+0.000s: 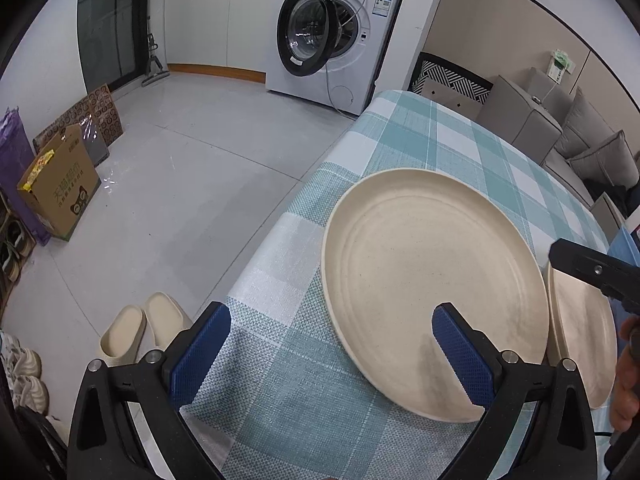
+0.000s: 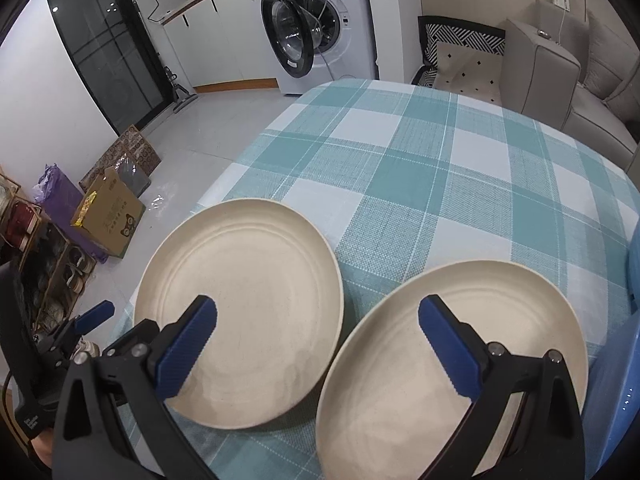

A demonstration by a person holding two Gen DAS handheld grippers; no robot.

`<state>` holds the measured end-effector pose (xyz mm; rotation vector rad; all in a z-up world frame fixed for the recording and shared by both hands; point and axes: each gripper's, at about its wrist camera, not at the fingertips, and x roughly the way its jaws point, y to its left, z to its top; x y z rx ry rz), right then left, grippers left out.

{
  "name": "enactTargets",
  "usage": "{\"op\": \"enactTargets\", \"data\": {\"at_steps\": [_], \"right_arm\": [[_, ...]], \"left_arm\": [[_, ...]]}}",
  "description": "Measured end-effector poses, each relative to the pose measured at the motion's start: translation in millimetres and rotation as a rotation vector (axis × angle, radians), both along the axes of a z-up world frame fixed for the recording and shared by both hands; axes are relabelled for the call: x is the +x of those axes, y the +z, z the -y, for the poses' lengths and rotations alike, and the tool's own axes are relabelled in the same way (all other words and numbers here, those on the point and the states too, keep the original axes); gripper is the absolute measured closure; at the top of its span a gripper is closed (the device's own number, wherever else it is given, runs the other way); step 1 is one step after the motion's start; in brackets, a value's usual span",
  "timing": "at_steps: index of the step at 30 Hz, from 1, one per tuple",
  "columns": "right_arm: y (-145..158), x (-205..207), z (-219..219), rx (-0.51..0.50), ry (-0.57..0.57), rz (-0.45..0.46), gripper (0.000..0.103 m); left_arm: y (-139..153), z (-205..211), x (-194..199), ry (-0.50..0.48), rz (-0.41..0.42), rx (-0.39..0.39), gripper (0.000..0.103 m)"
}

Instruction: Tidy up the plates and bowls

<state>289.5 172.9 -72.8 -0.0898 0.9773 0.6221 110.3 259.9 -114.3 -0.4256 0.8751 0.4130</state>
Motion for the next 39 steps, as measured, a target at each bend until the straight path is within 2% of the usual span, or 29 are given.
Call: {"op": "enactTargets", "data": {"at_steps": [7,13,23,29,33,35,39], "right_arm": [[-8,14,-14,0.006,0.011,-0.026,0.004],[-13,23,-22,-0.002,0.007,-0.034,0.004],[-24,25,-34,0.006,0.048,-0.083,0.014],[-26,18,-40,-0.007,0.081,-0.096,0.018],[-27,10,-44,-0.029,0.088,-0.082,0.02],[-27,8,-43,-0.039,0.083,-0.075,0.028],[-26,2,-40,-0.046,0.086,-0.069,0.037]], "left_arm": [[-11,-6,0,0.02,-0.015,-0.039,0.0],[-12,-12,-3,0.018,0.004,-0.065,0.0],[-12,-11,-3,0.001,0.012,-0.05,0.004],[-11,-11,-4,0.004,0.008,-0.038,0.01],[-11,-11,-5,0.013,-0.002,-0.018,0.02],[-10,-12,-6,0.015,-0.002,-0.017,0.023],[-10,-15,-8,0.025,-0.003,-0.01,0.033]]}}
